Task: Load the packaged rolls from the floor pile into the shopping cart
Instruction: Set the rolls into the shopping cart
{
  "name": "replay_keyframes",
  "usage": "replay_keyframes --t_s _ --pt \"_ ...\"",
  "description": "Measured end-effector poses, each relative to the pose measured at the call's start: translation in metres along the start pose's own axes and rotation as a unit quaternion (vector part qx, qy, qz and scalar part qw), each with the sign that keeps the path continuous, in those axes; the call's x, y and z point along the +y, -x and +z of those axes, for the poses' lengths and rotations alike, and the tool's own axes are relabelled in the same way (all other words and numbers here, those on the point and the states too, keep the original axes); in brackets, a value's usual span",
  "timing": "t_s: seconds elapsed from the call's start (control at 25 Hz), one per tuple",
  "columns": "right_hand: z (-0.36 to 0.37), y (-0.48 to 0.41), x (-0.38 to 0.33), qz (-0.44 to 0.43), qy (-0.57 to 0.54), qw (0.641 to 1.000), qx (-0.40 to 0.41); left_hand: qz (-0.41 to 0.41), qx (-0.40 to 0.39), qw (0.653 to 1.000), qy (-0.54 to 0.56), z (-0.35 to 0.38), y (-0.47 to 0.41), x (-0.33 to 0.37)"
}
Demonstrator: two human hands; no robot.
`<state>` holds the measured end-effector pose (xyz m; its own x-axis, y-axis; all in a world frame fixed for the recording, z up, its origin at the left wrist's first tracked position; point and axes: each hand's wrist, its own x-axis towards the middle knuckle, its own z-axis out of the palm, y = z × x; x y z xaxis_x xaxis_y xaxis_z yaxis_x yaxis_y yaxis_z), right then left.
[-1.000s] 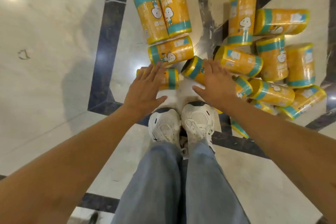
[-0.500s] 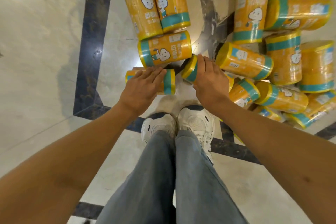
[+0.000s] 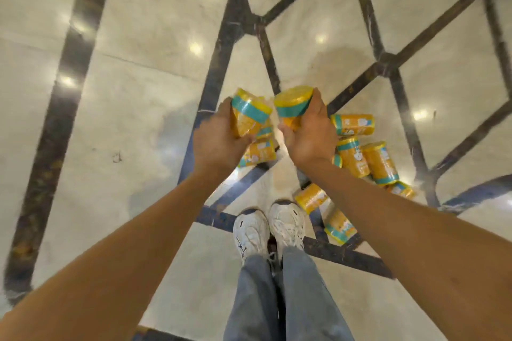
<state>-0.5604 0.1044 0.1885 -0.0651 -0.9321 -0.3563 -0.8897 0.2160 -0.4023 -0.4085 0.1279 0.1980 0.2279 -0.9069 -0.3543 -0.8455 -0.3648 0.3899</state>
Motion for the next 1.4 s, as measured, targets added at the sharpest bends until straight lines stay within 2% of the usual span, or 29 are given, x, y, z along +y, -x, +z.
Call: replay_keyframes --t_s 0.12,0.24,0.36,0.52,0.72,0.88,1.04,1.2,1.28,1.4 --pt "-0.1 0.002 -0.064 -0.033 -0.077 0.994 0.07 -0.018 0.087 0.992 0.092 -0.109 0.005 0.044" --pt "-0.192 0.018 -0.125 -0.09 -0.134 0.976 0.145 0.006 0.167 0.975 0.148 -0.21 0.018 0.088" --pt "-0.294 0.045 -0.188 -0.141 -0.198 0.949 0.201 0.048 0.244 0.942 0.225 -0.32 0.039 0.137" --pt "-0.428 0.083 -0.259 -0.207 -0.227 0.91 0.279 0.11 0.332 0.898 0.266 -0.454 0.066 0.191" --pt "-0.536 0.132 -0.308 -0.257 -0.268 0.873 0.318 0.146 0.407 0.857 0.281 -0.561 0.119 0.228" --pt "-0.568 0.176 -0.337 -0.34 -0.299 0.849 0.271 0.134 0.459 0.819 0.318 -0.605 0.186 0.223" --pt "-0.552 0.222 -0.373 -0.412 -0.323 0.832 0.184 0.054 0.523 0.784 0.332 -0.621 0.265 0.187" --pt "-0.506 0.302 -0.418 -0.485 -0.34 0.803 0.067 -0.049 0.587 0.754 0.29 -0.624 0.364 0.124" --pt "-0.479 0.348 -0.44 -0.521 -0.342 0.782 0.011 -0.104 0.625 0.724 0.272 -0.621 0.417 0.093" --pt "-0.437 0.438 -0.475 -0.575 -0.328 0.745 -0.079 -0.173 0.687 0.655 0.261 -0.616 0.513 0.038"
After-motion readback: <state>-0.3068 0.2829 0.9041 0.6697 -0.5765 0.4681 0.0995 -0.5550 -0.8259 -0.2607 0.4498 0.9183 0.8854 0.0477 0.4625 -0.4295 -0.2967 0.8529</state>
